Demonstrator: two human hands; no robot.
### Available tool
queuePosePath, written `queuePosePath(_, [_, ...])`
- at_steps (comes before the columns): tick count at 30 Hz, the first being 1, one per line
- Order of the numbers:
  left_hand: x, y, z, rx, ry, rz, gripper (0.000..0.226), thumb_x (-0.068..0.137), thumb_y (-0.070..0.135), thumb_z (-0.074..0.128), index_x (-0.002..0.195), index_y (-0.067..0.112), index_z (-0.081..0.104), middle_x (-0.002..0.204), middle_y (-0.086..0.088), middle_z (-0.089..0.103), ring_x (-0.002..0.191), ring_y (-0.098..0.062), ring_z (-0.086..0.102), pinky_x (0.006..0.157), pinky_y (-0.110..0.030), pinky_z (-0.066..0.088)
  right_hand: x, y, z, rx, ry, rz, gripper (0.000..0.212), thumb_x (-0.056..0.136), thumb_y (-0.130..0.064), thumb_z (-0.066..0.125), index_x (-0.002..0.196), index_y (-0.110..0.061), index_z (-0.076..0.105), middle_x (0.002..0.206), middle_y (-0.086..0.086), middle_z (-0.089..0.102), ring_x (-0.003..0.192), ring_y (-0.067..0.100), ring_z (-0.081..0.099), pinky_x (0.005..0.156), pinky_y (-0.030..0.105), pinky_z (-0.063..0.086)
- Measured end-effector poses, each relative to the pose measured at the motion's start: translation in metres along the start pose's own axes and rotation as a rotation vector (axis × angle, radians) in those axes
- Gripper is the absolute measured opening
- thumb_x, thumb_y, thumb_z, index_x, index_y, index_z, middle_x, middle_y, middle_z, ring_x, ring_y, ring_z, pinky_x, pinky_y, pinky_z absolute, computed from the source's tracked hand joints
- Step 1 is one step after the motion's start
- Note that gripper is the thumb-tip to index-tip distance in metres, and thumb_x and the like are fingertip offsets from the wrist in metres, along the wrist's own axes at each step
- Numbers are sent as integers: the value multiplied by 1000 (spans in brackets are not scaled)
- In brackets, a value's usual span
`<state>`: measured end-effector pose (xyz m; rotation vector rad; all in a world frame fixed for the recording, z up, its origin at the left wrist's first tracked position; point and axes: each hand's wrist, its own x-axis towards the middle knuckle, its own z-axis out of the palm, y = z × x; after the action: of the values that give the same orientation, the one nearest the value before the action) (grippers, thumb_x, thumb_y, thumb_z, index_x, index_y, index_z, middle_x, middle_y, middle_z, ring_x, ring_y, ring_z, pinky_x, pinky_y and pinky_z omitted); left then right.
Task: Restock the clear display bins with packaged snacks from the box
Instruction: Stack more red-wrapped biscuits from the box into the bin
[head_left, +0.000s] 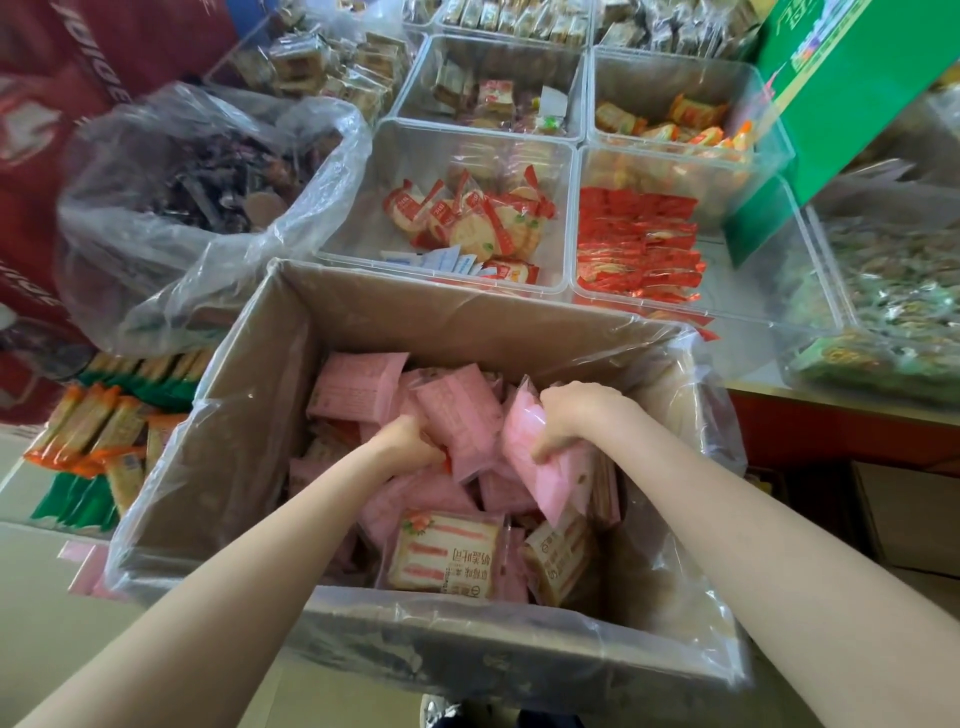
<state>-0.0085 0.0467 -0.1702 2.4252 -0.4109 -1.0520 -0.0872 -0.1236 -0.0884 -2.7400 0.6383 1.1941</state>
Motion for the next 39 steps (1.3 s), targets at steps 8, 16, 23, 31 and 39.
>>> queuePosePath(8, [6, 1, 13, 26, -48, -21, 26, 78, 8, 65, 103, 2, 70, 99, -8, 68, 92, -21, 63, 74, -27, 46, 3, 6, 0, 131, -50, -46, 69, 74, -47, 68, 128, -10, 45, 115, 8, 54, 95, 25, 55, 60, 28, 45])
queuePosePath(16, [-8, 20, -8, 804, 456, 247, 32, 90, 16, 45, 120, 15, 52, 123, -9, 55, 114, -32, 51, 87, -36, 40, -15, 35, -17, 1357, -139, -303, 26, 90, -38, 54, 101, -17, 62, 67, -3, 65, 62, 10, 57, 55, 23, 47])
queuePosePath(23, [16, 37, 29, 1167, 249, 791, 66, 65, 17, 81, 126, 29, 58, 136, -11, 51, 123, -33, 50, 98, -52, 44, -5, 64, -10, 1514, 1, -268, 44, 87, -28, 61, 127, -21, 45, 101, 4, 61, 81, 15, 60, 64, 25, 50])
queuePosePath(31, [25, 52, 10, 388, 112, 419, 48, 87, 30, 53, 130, 12, 44, 121, -11, 60, 111, -33, 56, 89, -37, 44, -7, 70, 4, 1777, -131, -310, 27, 85, -24, 60, 112, -24, 58, 66, -4, 66, 52, 7, 60, 40, 16, 44])
queuePosePath(39, [-20, 45, -65, -953, -149, -13, 23, 88, 25, 46, 84, 9, 62, 76, -10, 70, 64, -22, 68, 65, -31, 53, -15, 61, -21, 2167, -202, -595, 41, 44, -30, 86, 82, -15, 76, 86, 4, 69, 76, 17, 66, 69, 32, 52])
